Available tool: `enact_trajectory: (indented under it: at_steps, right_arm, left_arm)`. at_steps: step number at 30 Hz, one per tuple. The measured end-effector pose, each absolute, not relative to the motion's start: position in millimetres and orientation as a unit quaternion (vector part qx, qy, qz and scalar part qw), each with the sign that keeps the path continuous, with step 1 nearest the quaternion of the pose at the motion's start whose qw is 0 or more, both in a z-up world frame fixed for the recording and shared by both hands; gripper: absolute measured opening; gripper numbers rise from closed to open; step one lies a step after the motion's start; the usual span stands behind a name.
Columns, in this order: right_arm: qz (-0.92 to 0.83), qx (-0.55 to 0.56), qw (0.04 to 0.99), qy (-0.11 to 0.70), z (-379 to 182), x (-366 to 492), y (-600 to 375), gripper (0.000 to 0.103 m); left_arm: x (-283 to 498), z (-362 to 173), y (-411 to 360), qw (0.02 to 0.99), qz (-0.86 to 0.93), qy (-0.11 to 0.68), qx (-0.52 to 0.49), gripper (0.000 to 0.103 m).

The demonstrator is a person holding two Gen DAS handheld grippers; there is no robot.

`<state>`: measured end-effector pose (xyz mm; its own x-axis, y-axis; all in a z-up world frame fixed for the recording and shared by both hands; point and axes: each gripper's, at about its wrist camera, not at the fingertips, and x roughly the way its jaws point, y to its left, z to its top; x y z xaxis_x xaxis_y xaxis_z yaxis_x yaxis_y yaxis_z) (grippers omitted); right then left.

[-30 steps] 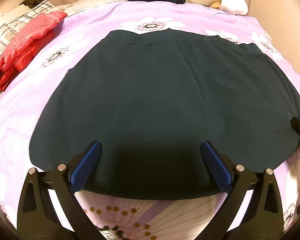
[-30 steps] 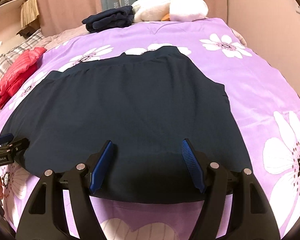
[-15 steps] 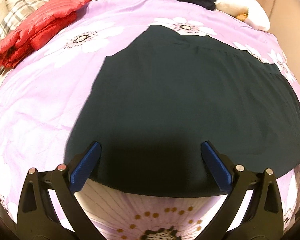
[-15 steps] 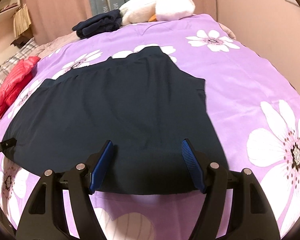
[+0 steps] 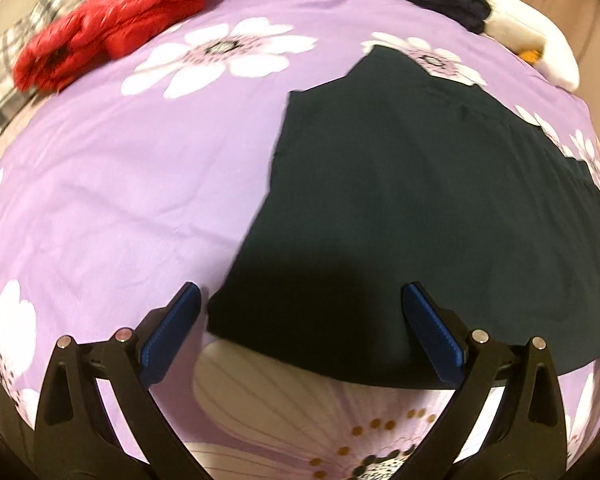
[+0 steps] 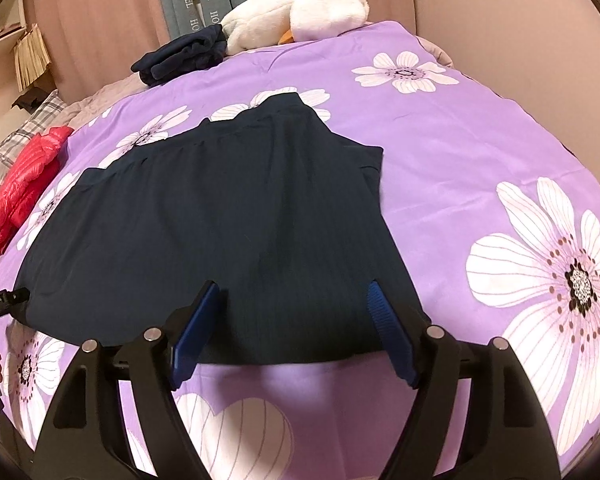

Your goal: Fold large clothes

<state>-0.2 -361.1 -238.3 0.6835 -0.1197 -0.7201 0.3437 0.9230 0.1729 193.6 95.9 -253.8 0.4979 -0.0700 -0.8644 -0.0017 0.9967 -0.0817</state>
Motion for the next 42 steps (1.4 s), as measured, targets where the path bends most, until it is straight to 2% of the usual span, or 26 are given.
enact_trajectory:
  at_steps: [10, 18, 22, 24, 32, 42]
  right_arm:
    - [-0.16, 0.148, 0.896, 0.388, -239, -12, -371, 0.078]
    - [-0.187, 0.156, 0.891, 0.384, -237, -39, -388, 0.078]
    - [-0.176, 0.12, 0.908, 0.36, -212, -46, -375, 0.079]
    - [-0.166, 0.104, 0.916, 0.349, -201, -46, -365, 0.086]
    - [-0.084, 0.082, 0.94, 0.322, -152, -44, -316, 0.102]
    - [-0.033, 0.095, 0.94, 0.327, -79, -39, -270, 0.102]
  left_arm:
    - [177, -242, 100, 0.875, -0.004, 0.485, -0.005, 0.101]
    - [141, -202, 84, 0.902, -0.018, 0.43, 0.048, 0.101]
    - [119, -175, 72, 0.916, -0.033, 0.397, 0.057, 0.101]
    - [110, -164, 67, 0.92, -0.038, 0.386, 0.058, 0.101]
    - [83, -122, 44, 0.926, -0.053, 0.366, 0.072, 0.101]
    - [53, -61, 19, 0.911, -0.124, 0.393, 0.013, 0.101]
